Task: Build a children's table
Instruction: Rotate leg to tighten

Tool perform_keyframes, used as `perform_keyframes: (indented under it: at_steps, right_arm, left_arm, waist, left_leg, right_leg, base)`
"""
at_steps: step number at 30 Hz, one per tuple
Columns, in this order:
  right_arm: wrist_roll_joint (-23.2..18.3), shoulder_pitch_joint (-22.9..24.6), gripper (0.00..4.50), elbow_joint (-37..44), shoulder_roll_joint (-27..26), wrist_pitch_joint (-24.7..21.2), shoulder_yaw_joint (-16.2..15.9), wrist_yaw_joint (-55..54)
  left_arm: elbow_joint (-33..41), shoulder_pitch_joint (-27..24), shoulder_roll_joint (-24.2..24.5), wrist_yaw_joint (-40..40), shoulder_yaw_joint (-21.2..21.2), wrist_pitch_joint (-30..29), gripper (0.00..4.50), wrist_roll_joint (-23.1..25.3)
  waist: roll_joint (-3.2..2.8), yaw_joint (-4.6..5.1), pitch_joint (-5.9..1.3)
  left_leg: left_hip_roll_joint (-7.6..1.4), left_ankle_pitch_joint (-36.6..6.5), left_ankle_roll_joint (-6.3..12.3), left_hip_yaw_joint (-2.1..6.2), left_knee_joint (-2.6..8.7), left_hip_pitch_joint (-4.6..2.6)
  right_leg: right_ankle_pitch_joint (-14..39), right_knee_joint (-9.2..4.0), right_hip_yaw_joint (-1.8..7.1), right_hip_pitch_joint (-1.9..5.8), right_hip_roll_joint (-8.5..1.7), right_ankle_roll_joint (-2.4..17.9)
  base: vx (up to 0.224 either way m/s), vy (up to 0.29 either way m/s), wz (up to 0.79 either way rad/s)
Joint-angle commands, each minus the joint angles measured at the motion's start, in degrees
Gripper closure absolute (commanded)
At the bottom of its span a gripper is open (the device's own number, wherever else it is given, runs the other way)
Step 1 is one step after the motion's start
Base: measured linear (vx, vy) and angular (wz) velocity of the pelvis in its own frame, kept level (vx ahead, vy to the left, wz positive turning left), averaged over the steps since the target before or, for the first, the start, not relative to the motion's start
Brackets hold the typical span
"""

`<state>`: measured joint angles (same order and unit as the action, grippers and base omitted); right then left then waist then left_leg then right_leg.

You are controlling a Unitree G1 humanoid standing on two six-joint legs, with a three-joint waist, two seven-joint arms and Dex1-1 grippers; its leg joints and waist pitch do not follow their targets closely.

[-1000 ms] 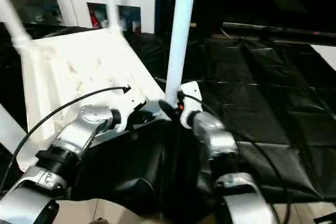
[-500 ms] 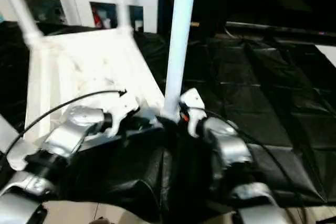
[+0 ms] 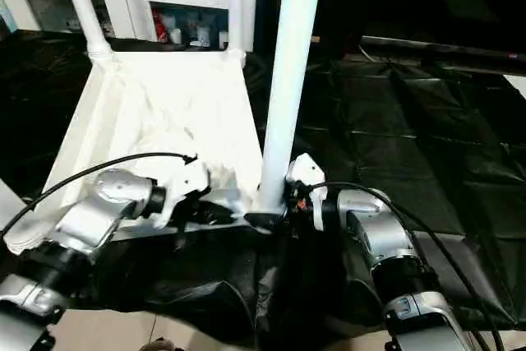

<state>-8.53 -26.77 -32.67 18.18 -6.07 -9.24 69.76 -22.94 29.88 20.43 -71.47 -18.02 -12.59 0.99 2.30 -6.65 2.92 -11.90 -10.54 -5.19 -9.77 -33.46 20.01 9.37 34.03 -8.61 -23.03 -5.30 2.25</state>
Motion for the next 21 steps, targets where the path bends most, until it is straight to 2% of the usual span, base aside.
perform_keyframes:
  at_steps: [1, 8, 9, 11, 12, 14, 15, 16, 17, 18, 19, 20, 21]
  right_arm:
    - [0.02, 0.20, 1.30, -0.61, -0.27, -0.66, -1.79, 1.67]
    - [0.34, 0.53, 1.70, -0.73, -0.74, -0.62, -1.41, -0.07]
    - [0.47, 0.64, 1.70, -0.75, -0.90, -0.64, -1.23, -0.89]
    - [0.87, 0.80, 1.74, -1.05, -2.31, -1.08, -0.49, -4.81]
    - [1.67, 0.36, 1.76, -2.27, -4.70, -1.45, 0.52, -10.85]
    - [2.34, -0.61, 1.76, -4.22, -7.26, -1.98, 1.88, -17.60]
    - [2.88, -1.47, 1.76, -5.84, -9.18, -2.73, 2.91, -23.14]
    - [2.99, -1.60, 1.76, -6.10, -9.47, -2.79, 3.05, -24.00]
    - [3.19, -1.85, 1.76, -6.59, -10.04, -2.89, 3.33, -25.70]
    - [3.08, -2.37, 1.77, -7.48, -11.59, -3.12, 3.99, -28.61]
    - [3.02, -2.90, 1.77, -8.28, -13.32, -3.27, 4.57, -31.80]
    - [3.02, -2.94, 1.77, -8.35, -13.48, -3.28, 4.62, -32.10]
    - [3.12, -3.42, 1.77, -8.97, -15.68, -3.54, 5.31, -35.61]
  left_arm:
    - [3.52, 1.04, -1.14, -1.33, -0.65, 1.74, 4.50, -2.72]
    - [2.63, 1.48, -1.85, 0.56, -0.09, 1.56, 4.50, -2.19]
    - [2.24, 1.69, -2.30, 1.49, 0.15, 1.42, 4.50, -2.04]
    - [0.68, 2.61, -3.67, 5.16, 1.18, 0.32, 4.50, -1.40]
    - [-1.46, 3.95, -5.45, 9.72, 2.72, -0.64, 4.50, -0.94]
    - [-3.42, 5.36, -7.08, 13.90, 3.95, -1.25, 4.50, -0.42]
    - [-4.70, 6.34, -8.31, 17.08, 4.70, -1.61, 4.50, 0.05]
    - [-4.90, 6.49, -8.52, 17.60, 4.83, -1.69, 4.50, 0.11]
    - [-5.30, 6.79, -8.92, 18.63, 5.08, -1.85, 4.50, 0.23]
    - [-6.11, 7.55, -9.98, 20.77, 5.47, -2.41, 4.50, 0.46]
    - [-6.76, 8.25, -11.07, 22.80, 5.65, -2.91, 4.50, 0.71]
    - [-6.81, 8.31, -11.17, 22.97, 5.66, -2.95, 4.50, 0.73]
    - [-7.28, 8.93, -12.64, 24.94, 5.75, -3.33, 4.50, 1.06]
  waist:
    - [-0.30, 0.15, -3.75]
    - [-0.25, 0.10, -3.75]
    - [0.31, 0.18, -3.75]
    - [0.01, 0.18, -3.64]
    - [0.16, 0.41, -3.45]
    - [0.08, 0.64, -3.46]
    - [-0.18, 0.74, -3.42]
    - [-0.14, 0.98, -3.31]
    - [-0.04, 1.12, -3.49]
    - [-0.26, 1.27, -3.60]
    - [-0.94, 1.33, -3.55]
    - [-0.66, 1.52, -3.62]
    - [-0.71, 1.51, -3.82]
  left_leg:
    - [-2.14, -11.57, 2.92, 0.38, 3.81, -0.05]
    - [-2.07, -11.47, 2.76, 0.36, 3.76, -0.03]
    - [-2.04, -11.27, 2.84, 0.29, 3.73, 0.01]
    - [-2.08, -11.31, 2.71, 0.37, 3.78, -0.05]
    - [-1.93, -11.55, 2.19, 0.35, 3.83, -0.03]
    - [-1.52, -13.26, 1.09, 0.42, 3.64, -0.35]
    - [-1.47, -13.31, 0.96, 0.54, 3.68, -0.22]
    - [-1.40, -13.57, 0.87, 0.48, 3.69, -0.20]
    - [-1.35, -13.89, 0.70, 0.59, 3.57, -0.37]
    - [-1.36, -13.07, 0.98, 0.54, 3.60, -0.19]
    - [-1.53, -13.46, 1.08, 0.65, 3.72, -0.23]
    - [-1.55, -13.19, 1.14, 0.63, 3.73, -0.07]
    - [-1.52, -12.16, 1.27, 0.64, 3.73, 0.08]
  right_leg:
    - [17.30, -4.29, 4.12, 3.52, -4.14, 8.38]
    - [17.87, -4.36, 4.13, 3.55, -4.22, 8.21]
    - [18.18, -4.41, 4.14, 3.55, -4.20, 7.95]
    - [19.22, -4.47, 4.12, 3.39, -4.27, 7.59]
    - [21.05, -4.72, 4.07, 3.23, -4.16, 6.96]
    - [27.39, -5.66, 3.68, 3.17, -4.45, 4.58]
    - [28.09, -5.73, 3.60, 3.26, -4.46, 4.16]
    - [28.97, -6.00, 3.52, 3.10, -4.34, 3.69]
    - [29.79, -6.14, 3.37, 3.12, -4.43, 2.95]
    - [28.26, -6.05, 3.51, 3.09, -4.35, 3.08]
    - [27.00, -6.01, 3.51, 3.04, -4.26, 3.55]
    - [25.98, -5.82, 3.54, 3.11, -4.19, 3.73]
    - [23.78, -5.44, 3.66, 3.31, -4.16, 4.35]
  base:
    - [0.000, 0.000, 0.00]
    - [0.000, 0.000, 0.00]
    - [0.000, 0.000, 0.00]
    - [0.000, 0.000, 0.00]
    - [0.000, 0.000, 0.00]
    - [0.000, 0.000, 0.00]
    - [0.000, 0.000, 0.00]
    - [0.000, 0.000, 0.00]
    - [0.000, 0.000, 0.00]
    - [0.000, 0.000, 0.00]
    - [0.000, 0.000, 0.00]
    - [0.000, 0.000, 0.00]
    - [0.000, 0.000, 0.00]
